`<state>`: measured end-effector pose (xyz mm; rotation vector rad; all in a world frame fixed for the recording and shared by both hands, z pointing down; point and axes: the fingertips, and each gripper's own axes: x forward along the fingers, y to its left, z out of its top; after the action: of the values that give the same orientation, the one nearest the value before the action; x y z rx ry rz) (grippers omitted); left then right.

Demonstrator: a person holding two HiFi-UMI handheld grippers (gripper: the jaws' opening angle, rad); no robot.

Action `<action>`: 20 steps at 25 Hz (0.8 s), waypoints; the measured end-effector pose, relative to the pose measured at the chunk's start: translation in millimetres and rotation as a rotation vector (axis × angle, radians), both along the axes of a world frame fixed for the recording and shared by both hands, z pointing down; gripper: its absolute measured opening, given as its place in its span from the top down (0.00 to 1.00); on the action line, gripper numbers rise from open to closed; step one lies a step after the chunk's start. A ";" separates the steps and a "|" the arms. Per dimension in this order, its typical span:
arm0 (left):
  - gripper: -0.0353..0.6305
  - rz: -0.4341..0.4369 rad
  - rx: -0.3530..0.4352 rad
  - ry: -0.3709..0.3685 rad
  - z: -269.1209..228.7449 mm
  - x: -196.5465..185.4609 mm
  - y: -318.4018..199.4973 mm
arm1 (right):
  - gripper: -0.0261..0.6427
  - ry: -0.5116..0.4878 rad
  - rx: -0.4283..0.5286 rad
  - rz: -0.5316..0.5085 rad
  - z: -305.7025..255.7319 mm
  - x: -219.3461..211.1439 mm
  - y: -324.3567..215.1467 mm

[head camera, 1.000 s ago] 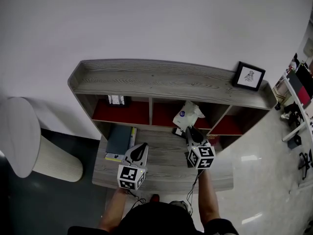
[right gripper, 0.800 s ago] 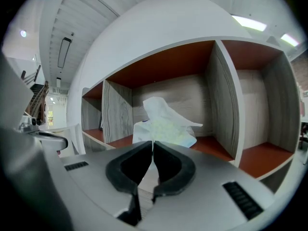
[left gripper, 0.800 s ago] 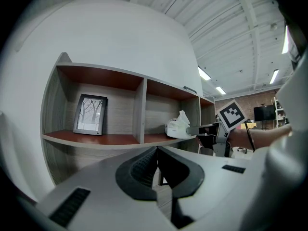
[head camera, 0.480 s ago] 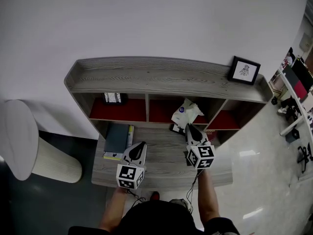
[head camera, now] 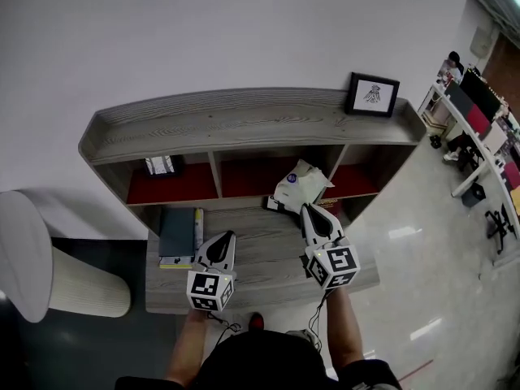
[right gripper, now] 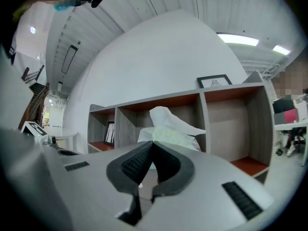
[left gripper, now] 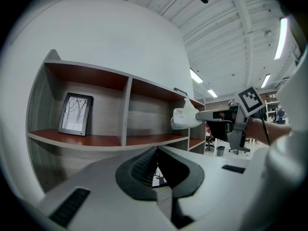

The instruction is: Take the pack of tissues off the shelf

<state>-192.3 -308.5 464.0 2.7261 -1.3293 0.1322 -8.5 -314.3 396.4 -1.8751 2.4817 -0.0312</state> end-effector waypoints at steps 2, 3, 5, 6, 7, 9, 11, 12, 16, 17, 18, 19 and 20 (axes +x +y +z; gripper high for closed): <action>0.94 0.023 -0.001 0.001 0.2 9.2 2.4 | 0.92 -0.004 0.017 0.021 -6.7 8.9 12.3; 0.94 0.037 -0.001 0.001 0.3 14.2 4.1 | 0.92 -0.010 0.024 0.031 -9.9 13.6 18.5; 0.94 0.065 0.001 0.001 0.8 23.9 7.4 | 0.92 -0.024 0.032 0.054 -13.9 23.1 30.4; 0.94 0.078 0.002 0.000 1.2 28.5 8.4 | 0.92 -0.029 0.031 0.068 -14.1 28.0 35.9; 0.94 0.091 0.003 -0.001 1.7 33.2 9.1 | 0.92 -0.028 0.033 0.085 -14.1 33.0 41.5; 0.94 0.120 0.002 -0.001 2.5 43.4 10.9 | 0.92 -0.007 0.049 0.116 -15.2 43.6 53.5; 0.94 0.150 0.002 -0.001 2.3 55.4 13.4 | 0.92 -0.004 0.044 0.153 -13.6 56.4 65.9; 0.94 0.165 0.002 -0.001 2.1 61.6 14.6 | 0.92 -0.001 0.041 0.174 -12.1 63.7 71.4; 0.94 0.226 0.001 0.001 2.6 87.6 18.6 | 0.92 0.031 0.036 0.257 -4.4 93.4 90.4; 0.94 0.243 0.000 0.002 3.0 94.8 20.1 | 0.92 0.033 0.032 0.277 -2.4 100.1 95.4; 0.94 0.260 -0.001 0.003 3.5 102.2 21.8 | 0.92 0.035 0.027 0.297 -0.4 106.6 100.6; 0.94 0.278 -0.001 0.003 3.9 109.9 23.6 | 0.92 0.037 0.022 0.317 1.4 113.2 106.0; 0.94 0.295 -0.002 0.004 4.3 117.9 25.6 | 0.92 0.038 0.013 0.337 3.4 119.6 111.6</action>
<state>-74.5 -282.8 468.2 2.9013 -0.9162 0.1511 111.1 -202.8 399.8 -2.2781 2.1460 0.0294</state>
